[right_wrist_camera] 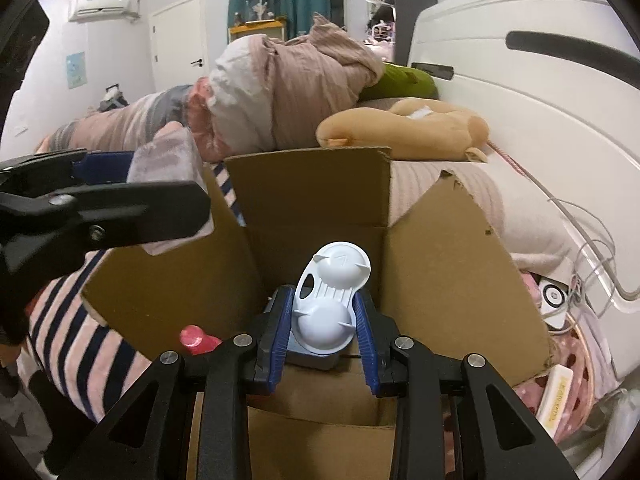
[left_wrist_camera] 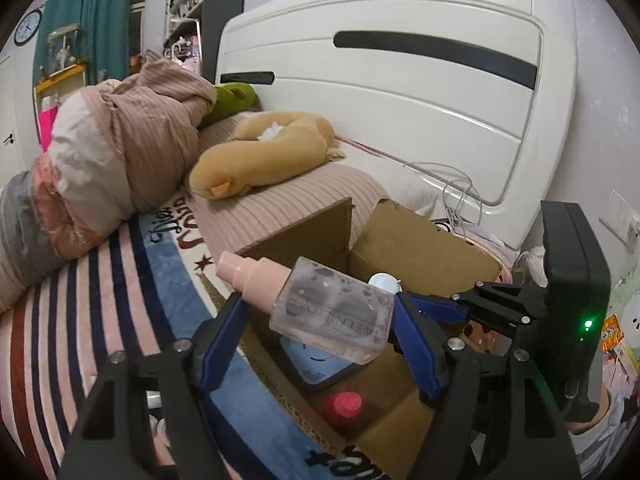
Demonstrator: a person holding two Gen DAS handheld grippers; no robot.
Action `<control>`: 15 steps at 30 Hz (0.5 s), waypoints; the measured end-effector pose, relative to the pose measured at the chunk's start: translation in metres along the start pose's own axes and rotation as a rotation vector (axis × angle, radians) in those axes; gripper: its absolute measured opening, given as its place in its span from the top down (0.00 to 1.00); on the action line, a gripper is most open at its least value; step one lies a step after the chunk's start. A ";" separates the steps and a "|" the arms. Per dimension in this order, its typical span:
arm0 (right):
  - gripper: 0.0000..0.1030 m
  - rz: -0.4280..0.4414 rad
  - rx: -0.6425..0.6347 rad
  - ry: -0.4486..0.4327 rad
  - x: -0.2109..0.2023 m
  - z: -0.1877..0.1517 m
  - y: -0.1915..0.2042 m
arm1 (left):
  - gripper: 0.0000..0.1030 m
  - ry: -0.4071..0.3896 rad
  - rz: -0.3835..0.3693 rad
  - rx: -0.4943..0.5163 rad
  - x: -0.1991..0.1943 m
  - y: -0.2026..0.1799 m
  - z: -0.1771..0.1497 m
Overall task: Organize rigid objects
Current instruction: 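Drop the perfume bottle and lens case into the box with both grippers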
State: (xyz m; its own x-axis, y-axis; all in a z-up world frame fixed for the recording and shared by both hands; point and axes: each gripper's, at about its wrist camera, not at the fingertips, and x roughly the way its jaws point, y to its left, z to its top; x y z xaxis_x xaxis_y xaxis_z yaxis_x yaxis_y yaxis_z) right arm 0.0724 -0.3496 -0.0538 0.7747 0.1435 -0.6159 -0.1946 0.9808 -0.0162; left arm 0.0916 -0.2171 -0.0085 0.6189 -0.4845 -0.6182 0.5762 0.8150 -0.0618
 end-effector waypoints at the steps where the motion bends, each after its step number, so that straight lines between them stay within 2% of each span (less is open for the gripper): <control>1: 0.74 0.002 0.003 0.001 0.000 -0.001 -0.002 | 0.31 0.005 -0.003 0.001 0.003 0.000 0.000; 8: 0.65 0.007 -0.012 -0.002 -0.001 -0.001 -0.002 | 0.31 0.038 -0.015 0.016 0.017 -0.007 0.002; 15: 0.63 0.005 -0.012 -0.005 -0.003 -0.001 -0.004 | 0.31 0.060 -0.017 0.027 0.022 -0.008 0.001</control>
State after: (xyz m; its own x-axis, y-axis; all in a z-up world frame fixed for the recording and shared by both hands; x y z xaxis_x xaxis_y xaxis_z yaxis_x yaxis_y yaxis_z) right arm 0.0699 -0.3537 -0.0525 0.7767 0.1494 -0.6119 -0.2059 0.9783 -0.0226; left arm 0.1009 -0.2349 -0.0205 0.5763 -0.4778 -0.6630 0.6010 0.7975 -0.0523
